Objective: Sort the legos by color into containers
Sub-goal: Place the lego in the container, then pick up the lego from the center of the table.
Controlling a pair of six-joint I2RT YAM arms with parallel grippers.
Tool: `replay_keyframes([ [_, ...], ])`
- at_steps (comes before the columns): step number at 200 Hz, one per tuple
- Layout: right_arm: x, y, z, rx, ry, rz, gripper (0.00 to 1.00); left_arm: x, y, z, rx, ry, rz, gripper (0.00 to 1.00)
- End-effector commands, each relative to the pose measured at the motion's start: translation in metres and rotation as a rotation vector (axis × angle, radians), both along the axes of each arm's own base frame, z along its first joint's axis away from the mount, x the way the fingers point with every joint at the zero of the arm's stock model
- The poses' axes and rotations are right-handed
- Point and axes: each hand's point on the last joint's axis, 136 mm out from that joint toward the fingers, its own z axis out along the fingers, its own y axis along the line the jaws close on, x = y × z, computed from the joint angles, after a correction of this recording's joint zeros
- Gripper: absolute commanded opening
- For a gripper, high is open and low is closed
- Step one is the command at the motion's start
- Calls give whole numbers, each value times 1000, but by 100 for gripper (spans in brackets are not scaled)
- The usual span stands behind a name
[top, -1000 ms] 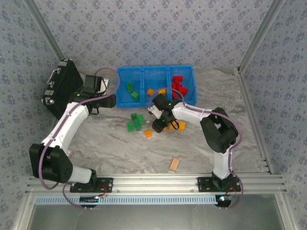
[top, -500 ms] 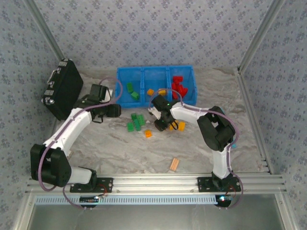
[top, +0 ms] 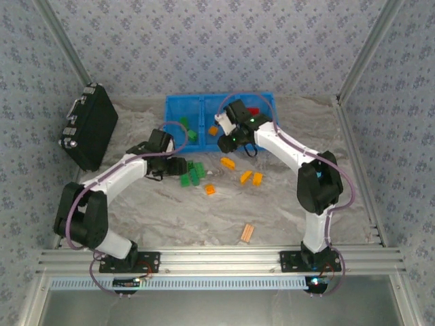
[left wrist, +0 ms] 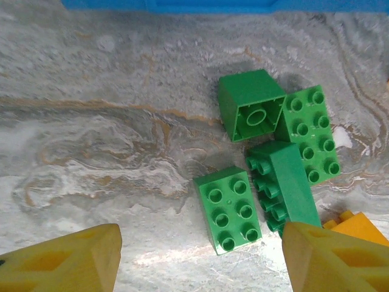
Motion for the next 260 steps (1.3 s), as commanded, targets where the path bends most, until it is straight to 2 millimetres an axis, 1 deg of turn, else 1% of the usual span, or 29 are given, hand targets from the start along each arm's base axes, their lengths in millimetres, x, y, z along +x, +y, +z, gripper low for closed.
replay_keyframes([
  [1, 18, 3, -1, -9, -20, -8, 29, -3, -15, -14, -24, 39, 12, 70],
  [28, 47, 7, -7, -24, -56, -34, 30, -9, -18, -32, 13, 86, 21, 69],
  [59, 77, 9, -12, -15, -82, -68, 30, -11, -18, -41, 37, 102, 27, 69],
  [78, 90, 10, -19, -10, -82, -80, 30, -12, -18, -46, 44, 114, 25, 69],
  [113, 111, 10, -40, -16, -84, -100, 31, -16, -21, -57, 60, 144, 6, 69],
  [123, 116, 9, -44, -16, -84, -108, 31, -17, -22, -60, 61, 150, 4, 69],
  [137, 119, 11, -47, -15, -83, -113, 32, -18, -23, -63, 66, 156, 2, 68],
  [156, 121, 12, -48, -2, -83, -119, 38, -18, -22, -66, 73, 161, 3, 68],
  [166, 122, 11, -47, 2, -84, -122, 44, -18, -21, -68, 82, 163, 2, 66],
  [183, 121, 11, -48, 4, -81, -121, 58, -19, -19, -72, 93, 167, 3, 64],
  [188, 121, 11, -46, 6, -83, -118, 60, -19, -19, -73, 96, 169, 3, 64],
  [220, 119, 10, -46, 11, -79, -113, 61, -20, -17, -77, 106, 175, 1, 61],
  [260, 114, 11, -46, 20, -67, -105, 60, -20, -16, -77, 115, 170, -17, 47],
])
